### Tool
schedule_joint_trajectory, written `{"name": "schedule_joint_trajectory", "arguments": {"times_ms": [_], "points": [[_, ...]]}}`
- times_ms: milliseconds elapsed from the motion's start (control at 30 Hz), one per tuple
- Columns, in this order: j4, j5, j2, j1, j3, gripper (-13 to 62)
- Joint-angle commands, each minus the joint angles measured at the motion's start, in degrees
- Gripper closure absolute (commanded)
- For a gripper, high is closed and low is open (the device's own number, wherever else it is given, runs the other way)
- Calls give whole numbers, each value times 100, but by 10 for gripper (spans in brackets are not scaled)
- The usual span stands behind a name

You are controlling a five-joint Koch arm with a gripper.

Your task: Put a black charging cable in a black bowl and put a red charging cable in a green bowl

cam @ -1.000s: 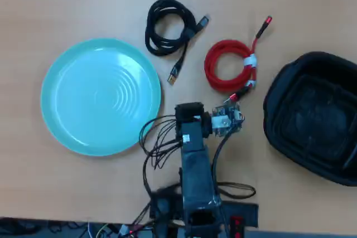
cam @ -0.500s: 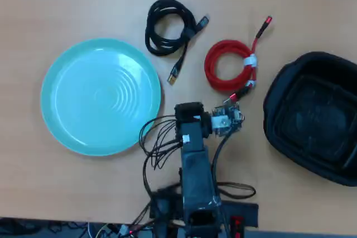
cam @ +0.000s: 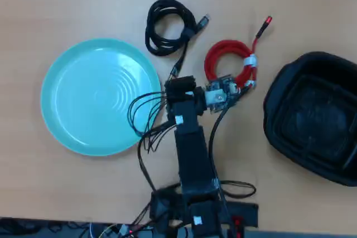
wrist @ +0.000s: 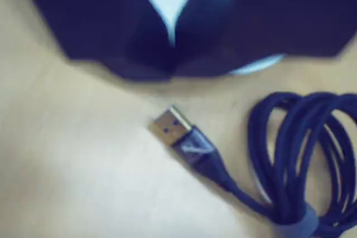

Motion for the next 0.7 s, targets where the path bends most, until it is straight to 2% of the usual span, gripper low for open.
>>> {"name": "schedule_joint_trajectory", "arguments": {"times_ms": [0,133,400,600,667], "points": [[-756,-70,9,-229,-703,567],[-1512,-62,-202,-598,-984,566],[-1705,-62,-2197,-940,-2610,541],[-1723,-53,-2435,-993,-2813,536],[-1723,-44,-2558,-1002,-2777,512]]}}
